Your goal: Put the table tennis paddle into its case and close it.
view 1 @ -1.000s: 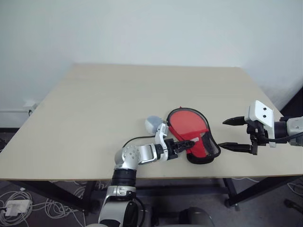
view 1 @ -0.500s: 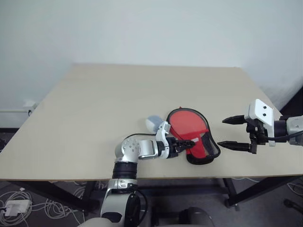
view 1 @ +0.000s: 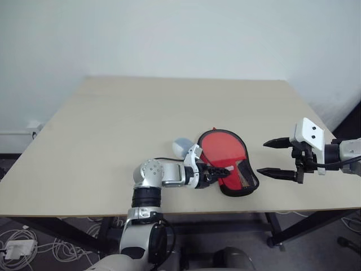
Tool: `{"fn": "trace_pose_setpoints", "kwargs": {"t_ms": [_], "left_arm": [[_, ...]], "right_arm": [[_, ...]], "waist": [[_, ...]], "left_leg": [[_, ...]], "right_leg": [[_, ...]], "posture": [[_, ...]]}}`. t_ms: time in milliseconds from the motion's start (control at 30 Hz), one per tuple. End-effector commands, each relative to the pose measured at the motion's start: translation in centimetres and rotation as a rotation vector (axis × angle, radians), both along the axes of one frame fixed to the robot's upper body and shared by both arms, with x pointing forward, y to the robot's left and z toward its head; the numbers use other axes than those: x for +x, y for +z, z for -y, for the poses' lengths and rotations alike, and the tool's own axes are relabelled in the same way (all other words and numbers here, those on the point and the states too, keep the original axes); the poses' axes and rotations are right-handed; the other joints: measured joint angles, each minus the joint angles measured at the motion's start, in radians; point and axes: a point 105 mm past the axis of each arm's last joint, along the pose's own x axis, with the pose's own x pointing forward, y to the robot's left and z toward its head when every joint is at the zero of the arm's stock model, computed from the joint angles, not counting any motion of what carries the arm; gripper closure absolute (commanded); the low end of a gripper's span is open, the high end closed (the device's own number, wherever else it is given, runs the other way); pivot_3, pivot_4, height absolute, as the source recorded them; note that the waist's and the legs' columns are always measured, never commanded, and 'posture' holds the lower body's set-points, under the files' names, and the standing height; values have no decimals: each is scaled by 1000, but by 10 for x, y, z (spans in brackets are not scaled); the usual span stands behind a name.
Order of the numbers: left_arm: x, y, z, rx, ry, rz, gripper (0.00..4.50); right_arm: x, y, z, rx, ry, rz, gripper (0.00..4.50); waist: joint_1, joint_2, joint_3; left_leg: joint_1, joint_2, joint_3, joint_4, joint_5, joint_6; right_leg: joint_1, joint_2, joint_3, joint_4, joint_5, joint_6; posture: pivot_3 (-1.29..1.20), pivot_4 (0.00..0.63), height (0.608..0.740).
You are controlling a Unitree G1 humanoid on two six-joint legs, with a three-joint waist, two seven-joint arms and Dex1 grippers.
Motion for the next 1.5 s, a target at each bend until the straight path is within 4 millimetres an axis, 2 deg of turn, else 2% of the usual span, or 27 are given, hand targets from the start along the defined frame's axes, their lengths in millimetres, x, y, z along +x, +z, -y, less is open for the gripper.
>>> {"fn": "trace_pose_setpoints", "kwargs": {"t_ms": [33, 300, 433, 600, 667, 700, 900, 1200, 1333, 1500], "left_arm": [[-9, -28, -7, 102, 8, -97, 1132], [-9, -39, -10, 126, 38, -123, 1132], [-8, -46, -15, 139, 67, -153, 1983], [-9, -51, -17, 144, 87, -180, 3831], [-9, -51, -17, 145, 84, -179, 4395], [-9, -50, -17, 145, 83, -178, 4474], [-8, -48, -17, 147, 74, -159, 4474], [-13, -21, -24, 87, 32, -114, 4474], [-30, 1, -31, -8, -25, -2, 4474], [-57, 7, -41, -14, -84, 26, 4474]], "right_arm": [[-1, 11, -1, 3, 5, 47, 0], [-2, 11, -1, 3, 3, 49, 0], [-2, 12, -2, 5, 5, 49, 0], [-2, 14, -4, 4, 14, 57, 0], [-1, 16, -6, 13, 16, 57, 0], [-2, 17, -6, 13, 18, 57, 0], [-3, 16, -8, 21, 21, 53, 0], [-4, 14, -9, 21, 23, 47, 0], [-5, 10, -10, 23, 25, 34, 0], [-6, 7, -12, 30, 32, 19, 0]], "waist": [[0, 0, 0], [1, 0, -2], [1, 0, -3], [1, 1, -5], [0, 3, -8], [0, 4, -9], [0, 8, -12], [-5, 6, -10], [-8, 6, -9], [-3, 6, -8]], "left_leg": [[0, 0, 0, 0, 0, 0], [0, -1, 0, 0, 0, 0], [0, -1, 0, 0, 0, 0], [0, -1, 0, 0, 0, 0], [2, -1, 0, -1, 0, 0], [3, -1, 0, -1, 0, 0], [5, -2, 0, -3, -1, 1], [5, -2, 0, -5, 0, 0], [4, -1, 0, -8, 0, -1], [4, 0, 0, -8, 0, -3]], "right_leg": [[0, 0, 0, 0, 0, 0], [1, -1, 0, 0, 0, 0], [1, -2, 0, 0, 0, 0], [1, -2, 0, 0, 0, 0], [2, -2, 0, -1, 0, 0], [3, -2, 0, -1, 0, 0], [4, -2, -1, -1, 0, 0], [2, -1, 1, -1, -1, 1], [-1, 1, 3, -1, -2, 2], [-1, 1, 3, 0, -3, -1]], "posture": [[0, 0, 706], [0, 0, 706], [0, 0, 706], [0, 0, 706], [0, 0, 706], [0, 0, 706], [0, 0, 706], [0, 0, 706], [0, 0, 706], [0, 0, 706]]}}
